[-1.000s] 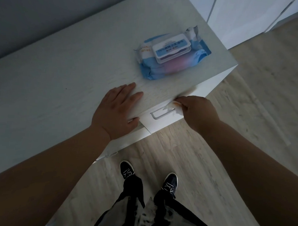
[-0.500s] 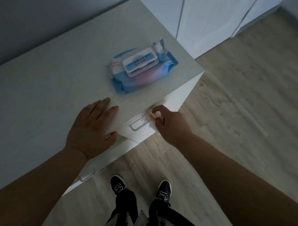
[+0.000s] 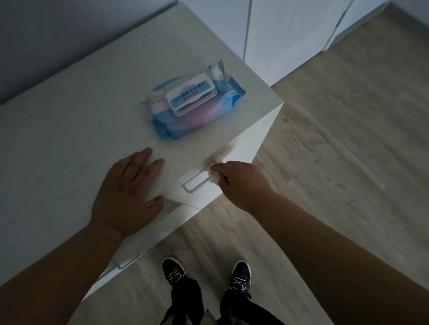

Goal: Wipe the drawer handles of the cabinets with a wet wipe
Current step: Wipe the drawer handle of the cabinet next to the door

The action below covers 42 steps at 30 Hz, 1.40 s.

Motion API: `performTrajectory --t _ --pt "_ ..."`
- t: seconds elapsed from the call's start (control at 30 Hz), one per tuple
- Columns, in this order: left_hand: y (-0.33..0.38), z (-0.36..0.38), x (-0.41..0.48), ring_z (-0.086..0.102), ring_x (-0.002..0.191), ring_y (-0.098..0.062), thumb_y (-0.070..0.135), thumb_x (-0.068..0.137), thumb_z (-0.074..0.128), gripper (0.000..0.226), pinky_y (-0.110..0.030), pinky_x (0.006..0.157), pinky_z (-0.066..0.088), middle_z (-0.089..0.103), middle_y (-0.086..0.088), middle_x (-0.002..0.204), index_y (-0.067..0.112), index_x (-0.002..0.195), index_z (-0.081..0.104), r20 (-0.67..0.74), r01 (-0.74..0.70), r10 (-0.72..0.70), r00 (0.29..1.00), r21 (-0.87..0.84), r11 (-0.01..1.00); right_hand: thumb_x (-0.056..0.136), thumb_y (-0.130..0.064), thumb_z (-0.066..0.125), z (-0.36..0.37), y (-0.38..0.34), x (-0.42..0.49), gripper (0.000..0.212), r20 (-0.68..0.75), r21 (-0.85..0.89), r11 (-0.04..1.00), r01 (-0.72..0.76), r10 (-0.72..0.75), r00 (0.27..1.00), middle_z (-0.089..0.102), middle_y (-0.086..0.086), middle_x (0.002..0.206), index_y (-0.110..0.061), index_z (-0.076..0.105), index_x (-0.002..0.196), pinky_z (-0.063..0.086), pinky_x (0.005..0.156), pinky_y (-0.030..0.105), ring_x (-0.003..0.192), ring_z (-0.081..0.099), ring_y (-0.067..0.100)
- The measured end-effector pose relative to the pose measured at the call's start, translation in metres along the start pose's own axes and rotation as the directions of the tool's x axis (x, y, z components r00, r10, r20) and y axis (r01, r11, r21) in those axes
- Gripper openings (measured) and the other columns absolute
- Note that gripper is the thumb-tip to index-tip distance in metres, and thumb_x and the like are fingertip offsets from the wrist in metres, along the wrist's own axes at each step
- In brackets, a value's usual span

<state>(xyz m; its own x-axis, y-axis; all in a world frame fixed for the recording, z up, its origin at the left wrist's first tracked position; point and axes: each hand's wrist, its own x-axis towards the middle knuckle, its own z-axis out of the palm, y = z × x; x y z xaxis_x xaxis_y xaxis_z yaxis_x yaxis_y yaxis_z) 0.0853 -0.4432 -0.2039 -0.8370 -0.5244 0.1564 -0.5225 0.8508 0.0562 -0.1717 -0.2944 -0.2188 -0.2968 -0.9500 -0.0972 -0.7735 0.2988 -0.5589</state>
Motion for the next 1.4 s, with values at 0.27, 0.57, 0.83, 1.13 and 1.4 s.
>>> performTrajectory --t 0.27,0.57,0.83,1.13,1.4 --pt "-0.001 0.0 -0.001 0.042 0.146 -0.035 0.045 0.085 0.059 0.078 -0.053 0.119 0.035 0.032 -0.01 0.168 0.02 0.157 0.045 0.048 0.019 -0.02 0.999 0.017 1.0 0.106 -0.04 0.051 -0.009 0.006 0.017 0.035 0.171 -0.117 0.98 0.161 -0.139 0.975 0.074 -0.002 0.117 -0.028 0.065 0.136 0.054 0.091 0.036 0.106 0.069 0.024" --pt "-0.001 0.001 -0.001 0.042 0.147 -0.035 0.046 0.086 0.06 0.078 -0.053 0.119 0.033 0.032 -0.009 0.168 0.02 0.158 0.044 0.049 0.024 -0.025 0.999 0.009 1.0 0.104 -0.033 0.056 -0.023 0.009 0.031 0.02 0.244 -0.182 0.954 0.237 -0.19 0.951 0.072 -0.01 0.099 -0.034 0.072 0.117 0.047 0.087 0.028 0.098 0.066 0.017" --pt "0.0 0.001 -0.003 0.04 0.147 -0.035 0.047 0.086 0.062 0.079 -0.054 0.119 0.033 0.031 -0.008 0.168 0.023 0.159 0.042 0.065 0.043 -0.043 0.997 0.001 0.999 0.107 -0.034 0.05 -0.013 0.008 0.017 0.026 0.161 -0.218 0.96 0.176 -0.142 0.977 0.071 -0.007 0.1 -0.039 0.066 0.127 0.052 0.079 0.031 0.094 0.069 0.021" --pt "0.0 0.002 -0.003 0.041 0.147 -0.036 0.046 0.086 0.063 0.079 -0.055 0.118 0.034 0.032 -0.009 0.168 0.021 0.158 0.042 0.047 0.036 -0.035 0.998 -0.006 0.999 0.108 -0.035 0.049 -0.009 -0.002 0.012 0.03 0.063 -0.158 0.985 0.066 -0.057 0.996 0.077 -0.002 0.102 -0.028 0.072 0.125 0.053 0.08 0.033 0.092 0.07 0.025" --pt "0.001 -0.001 -0.002 0.04 0.147 -0.036 0.047 0.087 0.06 0.077 -0.053 0.12 0.033 0.032 -0.01 0.168 0.021 0.158 0.041 0.06 0.027 -0.028 0.998 0.022 0.999 0.107 -0.028 0.049 -0.009 -0.017 0.011 0.028 0.021 -0.04 0.996 -0.082 0.083 0.996 0.075 0.004 0.091 -0.019 0.075 0.112 0.051 0.077 0.032 0.086 0.068 0.027"
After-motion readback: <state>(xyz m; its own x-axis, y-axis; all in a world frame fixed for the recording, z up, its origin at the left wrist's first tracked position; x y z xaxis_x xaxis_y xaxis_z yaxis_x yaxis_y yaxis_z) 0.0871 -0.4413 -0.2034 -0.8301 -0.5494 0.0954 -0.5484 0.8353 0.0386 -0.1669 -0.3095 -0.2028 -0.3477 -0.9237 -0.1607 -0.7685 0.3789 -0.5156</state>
